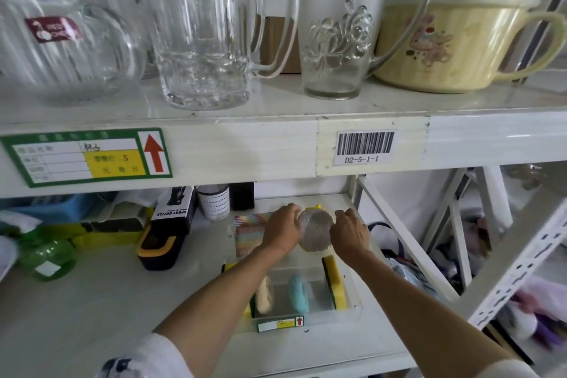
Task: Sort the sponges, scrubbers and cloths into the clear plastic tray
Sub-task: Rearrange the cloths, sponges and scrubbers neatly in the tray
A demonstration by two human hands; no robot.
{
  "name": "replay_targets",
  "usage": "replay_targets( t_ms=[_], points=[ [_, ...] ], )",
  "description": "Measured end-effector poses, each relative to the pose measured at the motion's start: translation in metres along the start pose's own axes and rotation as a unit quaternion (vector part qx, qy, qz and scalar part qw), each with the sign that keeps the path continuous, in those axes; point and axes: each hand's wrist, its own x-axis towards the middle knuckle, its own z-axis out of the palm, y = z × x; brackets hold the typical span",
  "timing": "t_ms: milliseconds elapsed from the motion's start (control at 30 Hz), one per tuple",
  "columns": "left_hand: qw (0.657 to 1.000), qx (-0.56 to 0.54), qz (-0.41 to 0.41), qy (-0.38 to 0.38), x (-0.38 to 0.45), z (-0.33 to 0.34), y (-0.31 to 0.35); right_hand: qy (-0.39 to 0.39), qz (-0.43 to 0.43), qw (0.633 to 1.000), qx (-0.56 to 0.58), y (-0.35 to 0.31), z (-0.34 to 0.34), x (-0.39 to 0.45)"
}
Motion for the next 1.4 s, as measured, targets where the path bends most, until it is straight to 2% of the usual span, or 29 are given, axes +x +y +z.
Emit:
replay_targets(
  t_ms=[100,200,300,367,467,533,633,700,833,1033,1200,1400],
  points=[
    [0.995,-0.07,0.015,0.072,-0.002,-0.024,-0.011,0.018,0.019,0.999,0.023,0.01,-0.005,-0.003],
    [0.988,-0.082,0.021,0.128,-0.011,-0.051,-0.032,0.004,0.063,0.997,0.044,0.023,-0.007,-0.01],
    [0.98,-0.069,-0.043,0.184,-0.026,-0.071,-0.064,-0.046,0.077,0.995,0.038,0.036,0.001,-0.021],
    [0.973,-0.048,-0.111,0.194,-0.038,-0.077,-0.09,-0.084,0.065,0.994,0.017,0.042,0.008,-0.028],
    [0.965,-0.049,-0.233,0.107,-0.059,-0.074,-0.128,-0.124,0.049,0.991,0.002,0.043,0.012,-0.039],
    [0.951,-0.098,-0.291,0.032,-0.072,-0.065,-0.147,-0.144,0.017,0.989,-0.02,0.04,0.014,-0.042],
    [0.914,-0.221,-0.338,-0.045,-0.095,-0.055,-0.143,-0.145,0.006,0.989,-0.036,0.036,0.017,-0.045],
    [0.89,-0.28,-0.352,-0.07,-0.103,-0.051,-0.136,-0.146,0.008,0.988,-0.043,0.033,0.018,-0.046],
    [0.877,-0.322,-0.35,-0.065,-0.112,-0.049,-0.131,-0.148,0.011,0.988,-0.04,0.029,0.02,-0.049],
    [0.887,-0.3,-0.346,-0.056,-0.112,-0.052,-0.133,-0.145,0.01,0.988,-0.047,0.022,0.02,-0.051],
    [0.883,-0.293,-0.364,-0.046,-0.108,-0.057,-0.131,-0.143,0.012,0.988,-0.05,0.017,0.024,-0.053],
    [0.883,-0.29,-0.366,-0.048,-0.108,-0.059,-0.129,-0.146,0.047,0.988,0.003,0.017,0.025,-0.053]
  ],
)
